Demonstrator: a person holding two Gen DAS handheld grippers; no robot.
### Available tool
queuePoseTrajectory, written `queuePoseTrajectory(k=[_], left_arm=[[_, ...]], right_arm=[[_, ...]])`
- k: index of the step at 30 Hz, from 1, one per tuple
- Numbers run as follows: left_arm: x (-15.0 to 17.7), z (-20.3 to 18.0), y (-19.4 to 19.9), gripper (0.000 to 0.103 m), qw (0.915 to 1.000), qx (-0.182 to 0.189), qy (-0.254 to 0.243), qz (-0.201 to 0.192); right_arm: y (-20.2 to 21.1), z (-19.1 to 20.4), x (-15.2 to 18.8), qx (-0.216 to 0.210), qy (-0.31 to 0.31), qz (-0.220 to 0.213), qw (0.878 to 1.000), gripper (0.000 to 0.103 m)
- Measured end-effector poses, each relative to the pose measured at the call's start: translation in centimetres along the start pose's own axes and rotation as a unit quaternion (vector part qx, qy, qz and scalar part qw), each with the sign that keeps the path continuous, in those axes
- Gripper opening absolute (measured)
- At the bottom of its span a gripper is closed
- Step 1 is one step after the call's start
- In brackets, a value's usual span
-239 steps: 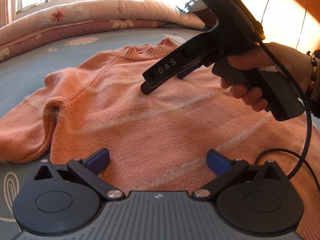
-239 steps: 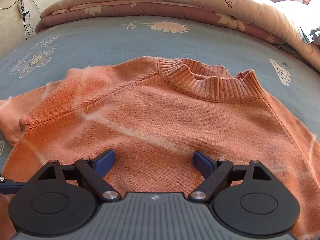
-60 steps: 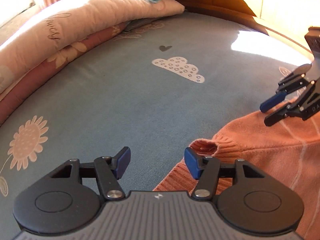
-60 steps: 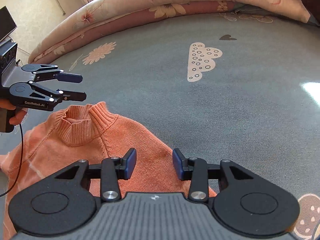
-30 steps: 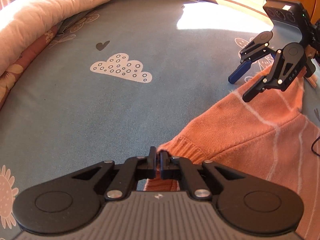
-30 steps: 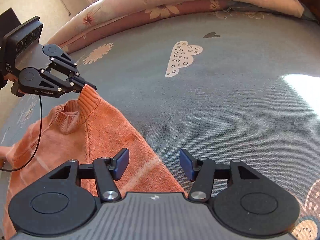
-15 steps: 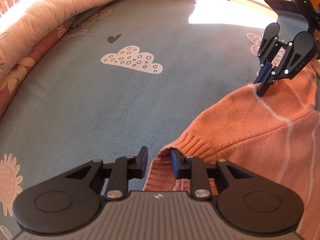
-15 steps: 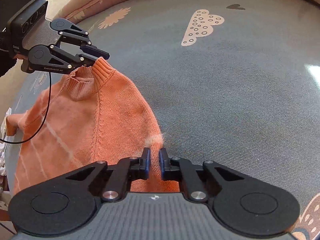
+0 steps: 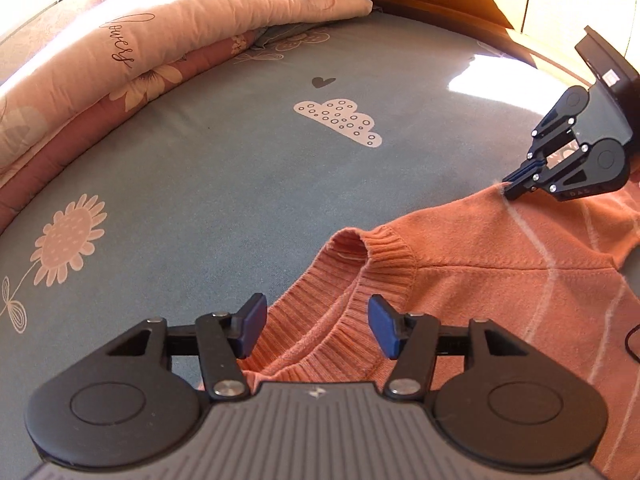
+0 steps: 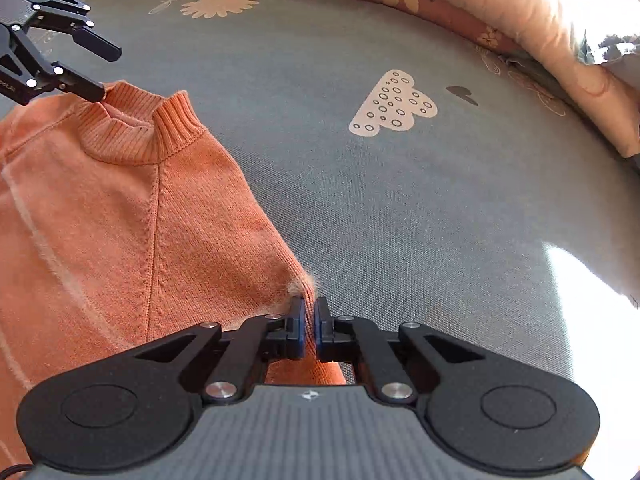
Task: Fold clothes
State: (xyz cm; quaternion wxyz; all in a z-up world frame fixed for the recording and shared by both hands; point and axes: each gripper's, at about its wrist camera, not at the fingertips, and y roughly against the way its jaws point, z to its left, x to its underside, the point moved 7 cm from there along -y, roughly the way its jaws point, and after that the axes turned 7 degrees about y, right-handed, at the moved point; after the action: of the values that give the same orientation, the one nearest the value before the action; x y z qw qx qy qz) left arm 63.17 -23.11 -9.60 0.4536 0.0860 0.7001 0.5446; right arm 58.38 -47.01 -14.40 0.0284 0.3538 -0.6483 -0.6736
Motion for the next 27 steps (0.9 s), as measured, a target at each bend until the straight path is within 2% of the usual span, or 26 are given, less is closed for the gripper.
queuePoseTrajectory(k=[2,4,6,8,12,13,14,16,18,20,23,24,26,27], left_arm=[[1.0,-1.4,0.3,0.061,0.9999,0.01,0.003,0.003],[1.9,-2.8,0.6,0.061,0.9997,0.021,0.007,0.007],[2.9,-4.2,1.0,0.063,0.9994,0.031,0.01,0.01],[3.7,-5.5,1.1,0.065,0.9989,0.039,0.015,0.018],[6.7,-7.6,1.2,0.065,0.9963,0.045,0.052,0.052],[7.6,-7.9,1.4,0.066,0.9955,0.047,0.061,0.055],[8.5,-8.2,1.6,0.07,0.9947,0.047,0.07,0.058],[10.3,-7.9,1.5,0.071,0.9927,0.041,0.088,0.071],[12.6,-6.6,1.2,0.071,0.9894,0.001,0.104,0.101],[14.7,-5.2,1.3,0.078,0.9854,-0.034,0.113,0.123],[16.3,-3.3,2.5,0.078,0.9764,-0.058,0.164,0.127],[16.2,-3.3,3.0,0.078,0.9758,-0.062,0.17,0.122],[15.9,-3.4,3.9,0.076,0.9746,-0.068,0.182,0.111],[15.4,-3.9,4.2,0.076,0.9765,-0.058,0.183,0.097]], right_arm=[[0.2,-0.5,0.1,0.014,-0.028,-0.005,0.999,0.021],[1.7,-0.7,-0.2,0.022,-0.065,-0.026,0.997,0.024],[3.6,0.1,-0.5,0.01,-0.089,-0.055,0.995,0.024],[5.2,2.8,-1.0,-0.042,-0.1,-0.084,0.991,0.025],[5.3,9.3,-1.1,-0.161,-0.109,-0.099,0.976,0.032],[4.7,10.6,-0.9,-0.175,-0.12,-0.096,0.972,0.037],[3.9,11.9,-0.6,-0.184,-0.134,-0.091,0.969,0.038],[2.0,12.4,0.7,-0.151,-0.152,-0.064,0.975,0.036],[2.3,11.8,2.1,-0.114,-0.158,-0.056,0.979,0.017],[2.8,11.1,3.4,-0.076,-0.163,-0.05,0.982,0.02],[3.9,10.4,4.9,-0.041,-0.193,-0.035,0.98,0.02],[4.4,10.2,5.3,-0.034,-0.208,-0.028,0.977,0.023],[5.5,11.1,4.6,-0.031,-0.224,-0.045,0.973,0.043],[5.3,12.0,4.5,-0.029,-0.219,-0.049,0.974,0.051]])
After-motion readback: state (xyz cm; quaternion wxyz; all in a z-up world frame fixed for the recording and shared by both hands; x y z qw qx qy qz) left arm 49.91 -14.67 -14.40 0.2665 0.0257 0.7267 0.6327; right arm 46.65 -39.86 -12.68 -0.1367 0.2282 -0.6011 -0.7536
